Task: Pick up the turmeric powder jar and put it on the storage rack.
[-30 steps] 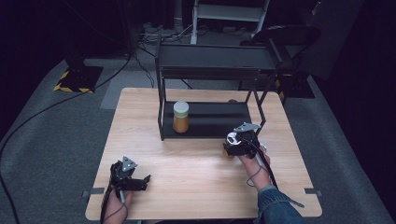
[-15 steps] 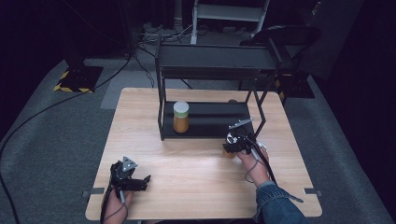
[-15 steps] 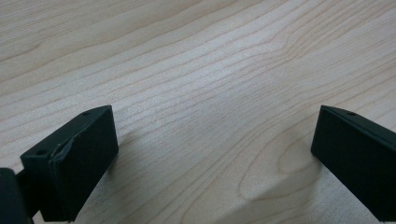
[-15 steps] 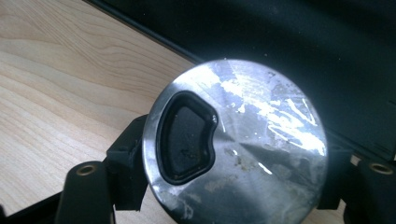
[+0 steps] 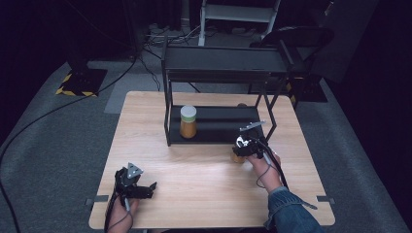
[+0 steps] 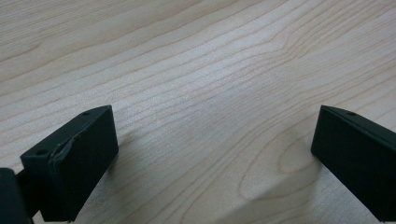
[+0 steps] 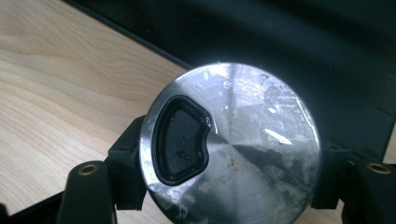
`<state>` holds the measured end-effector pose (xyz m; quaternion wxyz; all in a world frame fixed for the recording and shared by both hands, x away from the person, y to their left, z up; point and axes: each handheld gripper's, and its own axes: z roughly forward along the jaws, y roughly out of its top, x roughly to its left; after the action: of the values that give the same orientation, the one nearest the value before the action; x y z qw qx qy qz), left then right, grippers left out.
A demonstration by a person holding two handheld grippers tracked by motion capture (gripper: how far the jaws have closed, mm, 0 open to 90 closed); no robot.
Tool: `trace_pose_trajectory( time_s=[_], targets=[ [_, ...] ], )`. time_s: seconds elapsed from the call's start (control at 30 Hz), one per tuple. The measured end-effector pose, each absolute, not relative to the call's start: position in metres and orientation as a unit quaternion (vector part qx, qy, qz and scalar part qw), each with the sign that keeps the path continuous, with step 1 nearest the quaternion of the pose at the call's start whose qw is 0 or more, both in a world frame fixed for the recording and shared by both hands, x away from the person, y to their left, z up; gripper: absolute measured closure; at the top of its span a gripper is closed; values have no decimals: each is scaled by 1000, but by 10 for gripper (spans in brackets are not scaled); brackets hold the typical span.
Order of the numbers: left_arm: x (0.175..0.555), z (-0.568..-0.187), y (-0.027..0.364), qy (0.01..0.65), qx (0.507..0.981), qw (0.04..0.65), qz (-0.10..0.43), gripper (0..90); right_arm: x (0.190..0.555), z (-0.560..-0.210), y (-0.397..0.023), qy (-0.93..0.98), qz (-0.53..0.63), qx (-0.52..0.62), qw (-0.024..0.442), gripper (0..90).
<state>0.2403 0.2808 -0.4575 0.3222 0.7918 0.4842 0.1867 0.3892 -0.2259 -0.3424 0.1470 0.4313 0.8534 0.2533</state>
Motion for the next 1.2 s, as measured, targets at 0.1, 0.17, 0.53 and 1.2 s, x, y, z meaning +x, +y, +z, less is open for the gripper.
trace_pose_trajectory(
  time_s=[0.1, 0.17, 0.53, 1.2],
  targets=[
    [240, -458, 281, 484, 792, 322, 187, 7, 390, -334, -225, 853, 258, 427, 151, 310],
    [240, -458, 281, 484, 792, 322, 187, 7, 392, -328, -223, 854, 260, 425, 152, 310],
    [240, -458, 281, 484, 792, 322, 187, 7, 410, -303, -205, 854, 269, 415, 160, 310],
    [240, -458, 281, 484, 791, 323, 187, 6, 457, -315, -135, 864, 254, 401, 166, 310]
  ],
)
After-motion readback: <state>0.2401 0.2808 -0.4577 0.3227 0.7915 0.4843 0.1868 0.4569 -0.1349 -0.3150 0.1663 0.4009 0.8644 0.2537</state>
